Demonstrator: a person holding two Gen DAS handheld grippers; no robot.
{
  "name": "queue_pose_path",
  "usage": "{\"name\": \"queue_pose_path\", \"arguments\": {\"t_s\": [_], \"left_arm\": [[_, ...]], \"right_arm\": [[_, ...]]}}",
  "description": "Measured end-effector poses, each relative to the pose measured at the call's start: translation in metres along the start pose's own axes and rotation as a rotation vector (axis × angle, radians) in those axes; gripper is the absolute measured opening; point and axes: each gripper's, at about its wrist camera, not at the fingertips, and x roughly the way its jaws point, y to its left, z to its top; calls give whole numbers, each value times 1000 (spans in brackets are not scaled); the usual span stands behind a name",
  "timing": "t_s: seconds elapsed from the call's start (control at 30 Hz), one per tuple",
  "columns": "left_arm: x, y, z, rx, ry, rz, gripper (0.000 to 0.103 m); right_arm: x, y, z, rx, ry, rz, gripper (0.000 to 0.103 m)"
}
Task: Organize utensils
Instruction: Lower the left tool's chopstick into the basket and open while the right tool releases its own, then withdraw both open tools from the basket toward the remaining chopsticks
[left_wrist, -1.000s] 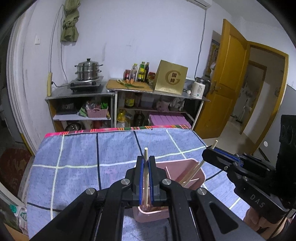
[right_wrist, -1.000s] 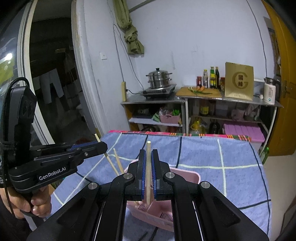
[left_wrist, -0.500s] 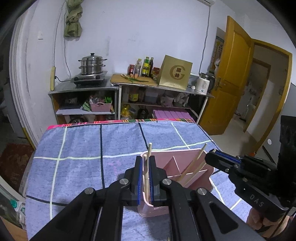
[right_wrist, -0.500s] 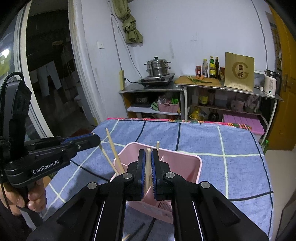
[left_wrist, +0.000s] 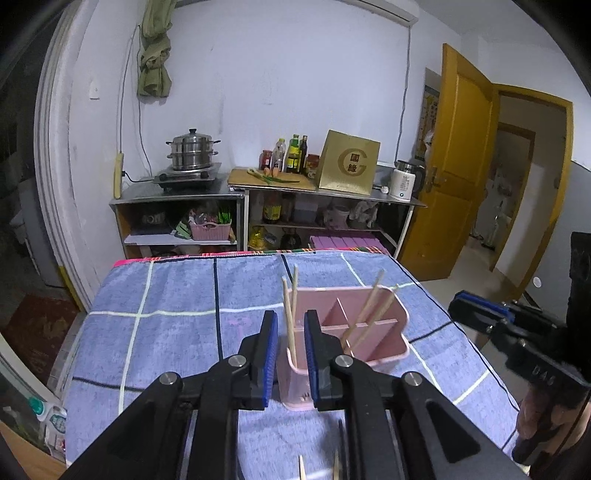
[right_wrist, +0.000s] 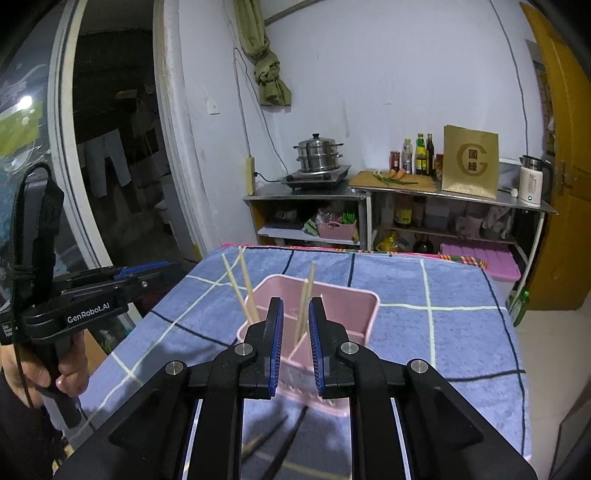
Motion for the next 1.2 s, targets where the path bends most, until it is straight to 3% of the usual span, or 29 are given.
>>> {"name": "queue_pose_path", "arguments": {"t_s": [0.53, 0.9, 1.2], "left_arm": [[-45, -28, -94, 29, 31, -69, 14], [-35, -26, -140, 21, 115, -70, 14], [-17, -29, -154, 32, 171, -77, 14]], "right_arm": [[-54, -9, -71, 48, 39, -9, 14], [-61, -25, -107, 85, 100, -51, 14], [-48, -36, -127, 112, 162, -72, 14]]}}
